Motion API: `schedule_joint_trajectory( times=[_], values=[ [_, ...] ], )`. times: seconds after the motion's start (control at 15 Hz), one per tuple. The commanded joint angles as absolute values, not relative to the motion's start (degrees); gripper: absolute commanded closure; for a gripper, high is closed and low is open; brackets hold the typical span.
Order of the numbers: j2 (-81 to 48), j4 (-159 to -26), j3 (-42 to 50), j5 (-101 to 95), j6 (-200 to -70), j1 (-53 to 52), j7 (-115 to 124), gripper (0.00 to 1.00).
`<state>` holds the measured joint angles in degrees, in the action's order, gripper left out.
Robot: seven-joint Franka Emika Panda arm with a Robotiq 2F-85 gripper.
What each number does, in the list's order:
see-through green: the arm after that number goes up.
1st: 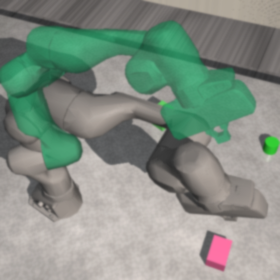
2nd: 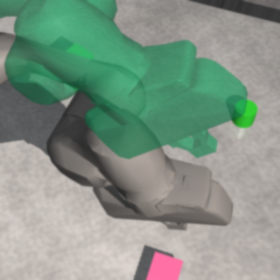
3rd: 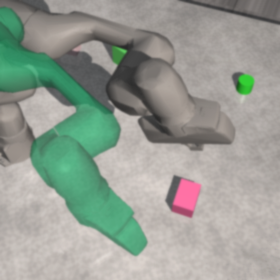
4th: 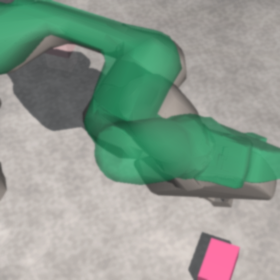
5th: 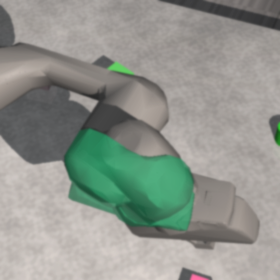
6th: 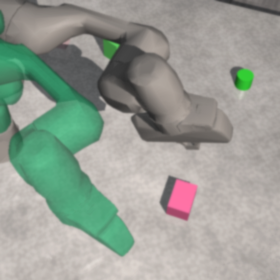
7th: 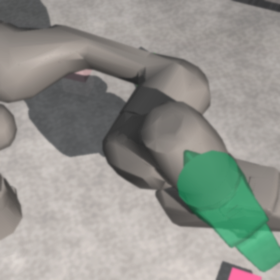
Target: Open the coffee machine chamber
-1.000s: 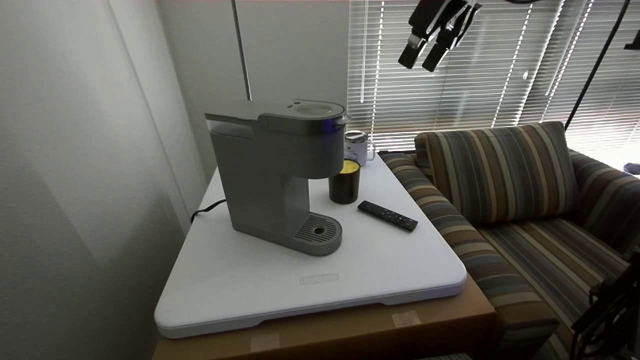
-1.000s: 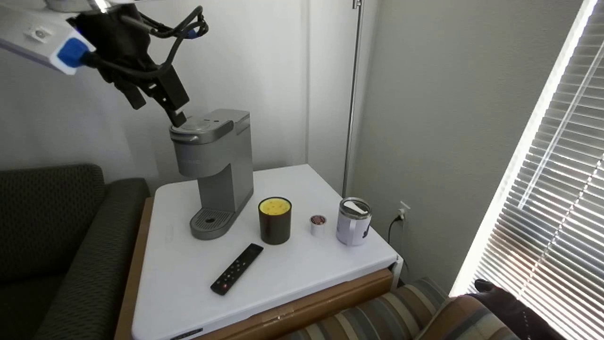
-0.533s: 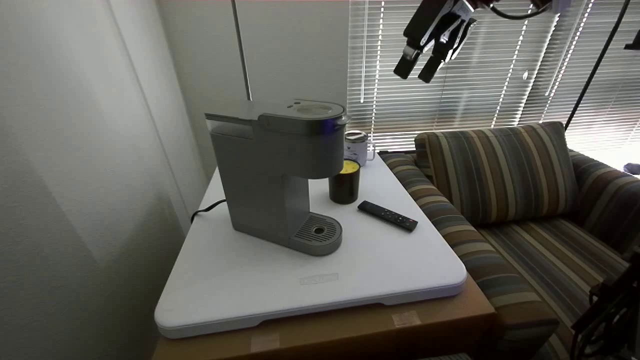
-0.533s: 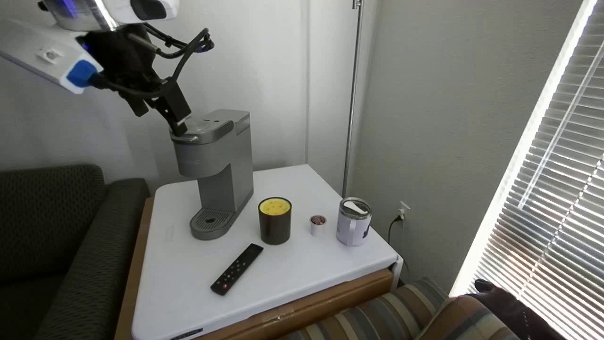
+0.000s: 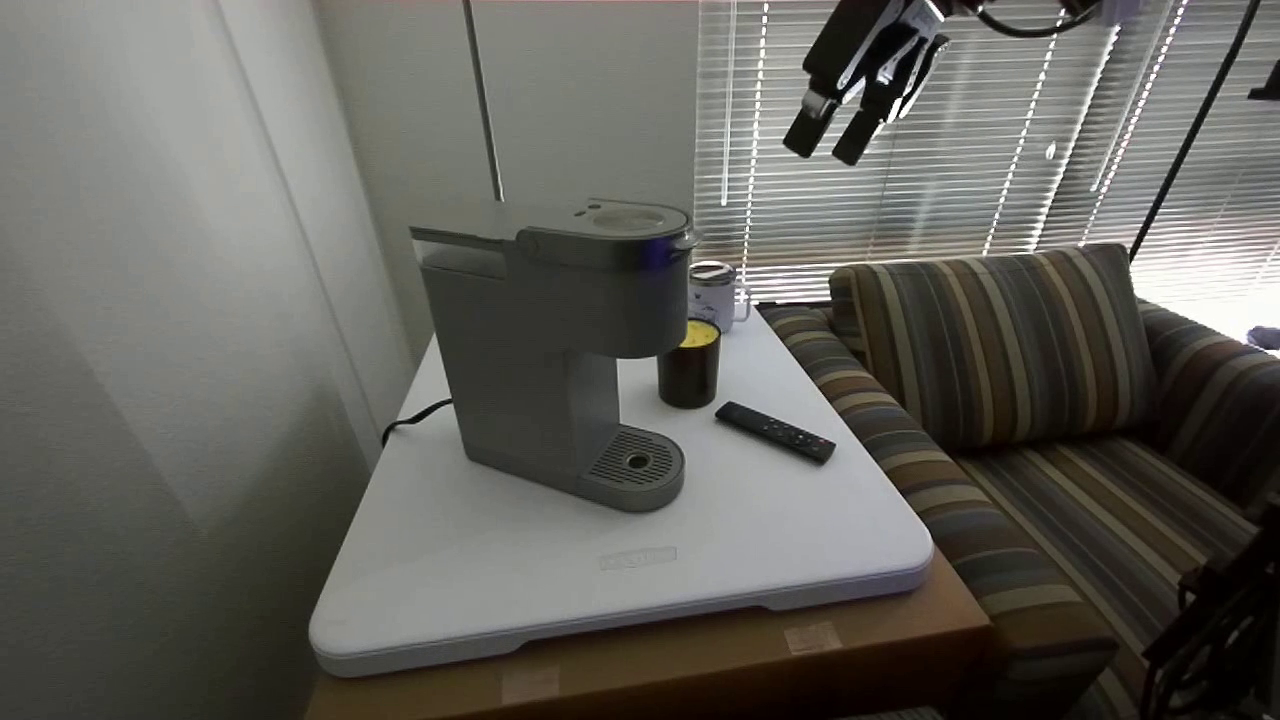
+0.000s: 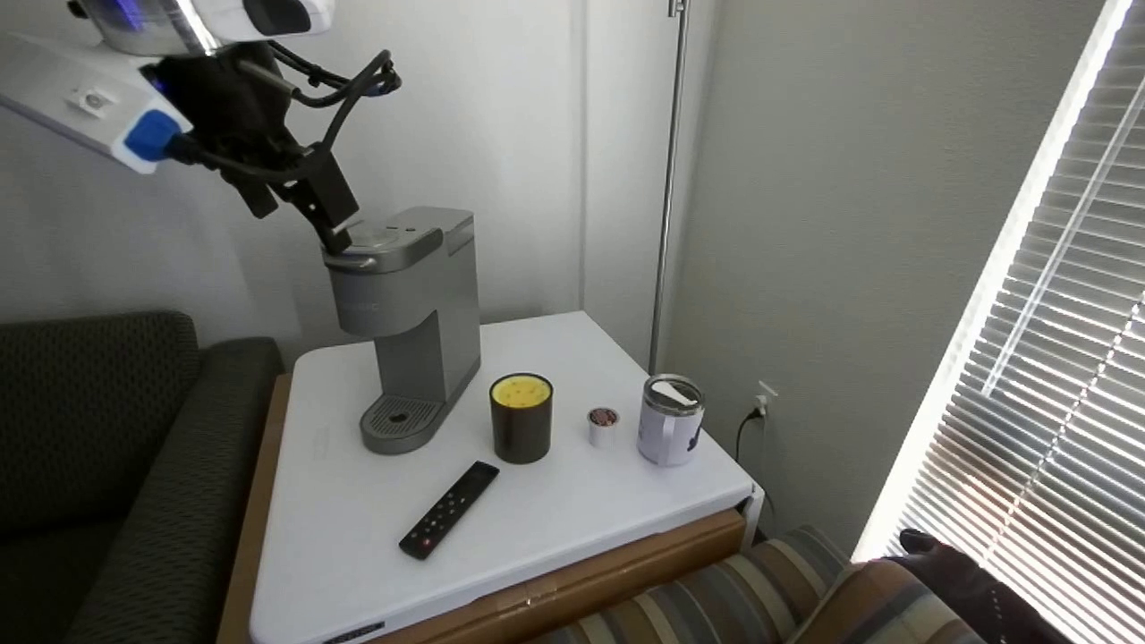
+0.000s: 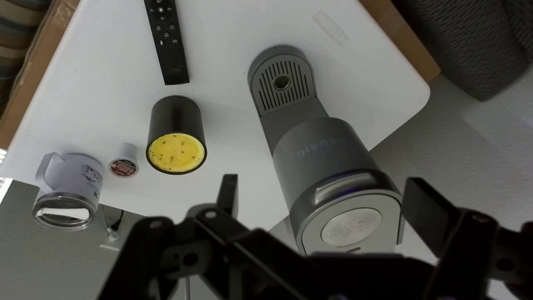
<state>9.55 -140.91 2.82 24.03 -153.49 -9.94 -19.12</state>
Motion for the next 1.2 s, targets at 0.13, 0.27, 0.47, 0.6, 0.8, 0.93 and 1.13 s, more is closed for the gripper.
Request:
schedule_joint_trajectory(
  times=[0.13, 0.27, 0.47, 0.6, 0.8, 0.93, 1.13],
  values=[
    [6.46, -140.07, 2.14, 27.23, -153.77, -10.14, -20.6, 0.0],
    [5.2, -139.8, 1.78, 28.73, -153.58, -10.22, -21.1, 0.27],
    [3.14, -139.11, 0.9, 30.42, -153.92, -9.93, -21.46, 0.48],
    [1.57, -138.56, 0.17, 31.39, -155.34, -9.59, -21.31, 0.62],
    [-1.23, -137.63, -1.02, 32.63, -159.73, -9.14, -20.25, 0.84],
    [-3.46, -137.05, -0.25, 33.96, -163.21, -10.54, -19.7, 0.98],
    [-6.85, -135.9, -0.57, 36.0, -167.03, -10.77, -18.36, 1.0]
  ],
)
